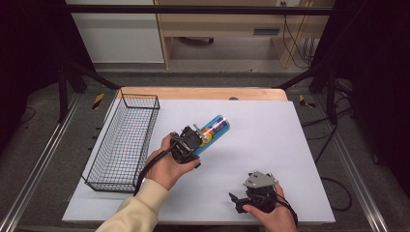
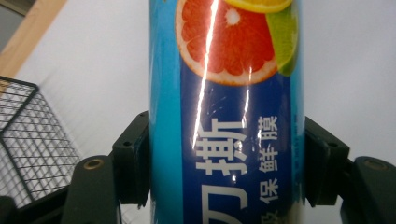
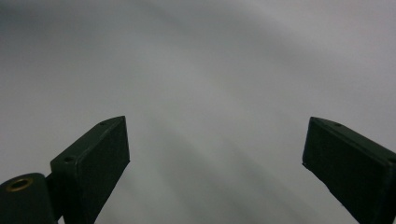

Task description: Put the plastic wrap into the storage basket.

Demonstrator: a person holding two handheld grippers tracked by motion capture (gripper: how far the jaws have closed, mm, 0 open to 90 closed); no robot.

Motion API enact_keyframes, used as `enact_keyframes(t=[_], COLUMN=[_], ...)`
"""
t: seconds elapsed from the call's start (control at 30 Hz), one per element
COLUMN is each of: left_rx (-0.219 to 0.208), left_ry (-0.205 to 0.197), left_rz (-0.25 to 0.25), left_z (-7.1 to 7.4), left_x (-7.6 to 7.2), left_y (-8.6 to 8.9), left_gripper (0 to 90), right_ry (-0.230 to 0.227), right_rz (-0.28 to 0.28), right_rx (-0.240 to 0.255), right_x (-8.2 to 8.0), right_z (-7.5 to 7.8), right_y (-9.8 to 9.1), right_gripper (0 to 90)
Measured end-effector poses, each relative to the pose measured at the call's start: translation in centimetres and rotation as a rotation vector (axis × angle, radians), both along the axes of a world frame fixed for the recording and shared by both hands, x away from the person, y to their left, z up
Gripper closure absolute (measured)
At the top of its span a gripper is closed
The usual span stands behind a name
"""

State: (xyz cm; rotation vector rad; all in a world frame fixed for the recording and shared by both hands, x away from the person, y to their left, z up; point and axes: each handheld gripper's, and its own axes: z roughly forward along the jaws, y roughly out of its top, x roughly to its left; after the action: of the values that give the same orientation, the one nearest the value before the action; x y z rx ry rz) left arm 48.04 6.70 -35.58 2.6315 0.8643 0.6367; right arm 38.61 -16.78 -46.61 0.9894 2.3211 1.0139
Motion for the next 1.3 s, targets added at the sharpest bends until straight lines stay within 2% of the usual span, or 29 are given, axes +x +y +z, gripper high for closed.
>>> enact_keyframes(t=[0.37, 0.57, 0.77, 1.0, 1.3], left_rx=[-0.004, 0.023, 0.031, 0.048, 0.069], left_ry=[-0.011, -0.017, -0.029, -0.038, -0.037], left_rz=[0.023, 0.038, 0.067, 0.110, 0.193], left_z=[2.7, 3.8, 4.5, 5.3, 5.9], left_x=[-0.5, -0.6, -0.7, -0.7, -0.7], left_y=[1.3, 2.4, 3.9, 6.4, 10.7], left_gripper=[32.1, 32.1, 32.1, 32.1, 32.1], right_ry=[0.000, 0.001, -0.003, -0.004, 0.001], right_rz=[-0.006, -0.004, -0.004, 0.000, -0.006], right_rx=[0.003, 0.006, 0.006, 0.001, 0.007], right_x=[0.0, 0.0, 0.0, 0.0, 0.0], right_z=[0.0, 0.0, 0.0, 0.0, 0.0], right_y=[0.0, 0.0, -0.1, -0.1, 0.0], right_gripper=[7.7, 7.7, 7.7, 7.7, 7.7])
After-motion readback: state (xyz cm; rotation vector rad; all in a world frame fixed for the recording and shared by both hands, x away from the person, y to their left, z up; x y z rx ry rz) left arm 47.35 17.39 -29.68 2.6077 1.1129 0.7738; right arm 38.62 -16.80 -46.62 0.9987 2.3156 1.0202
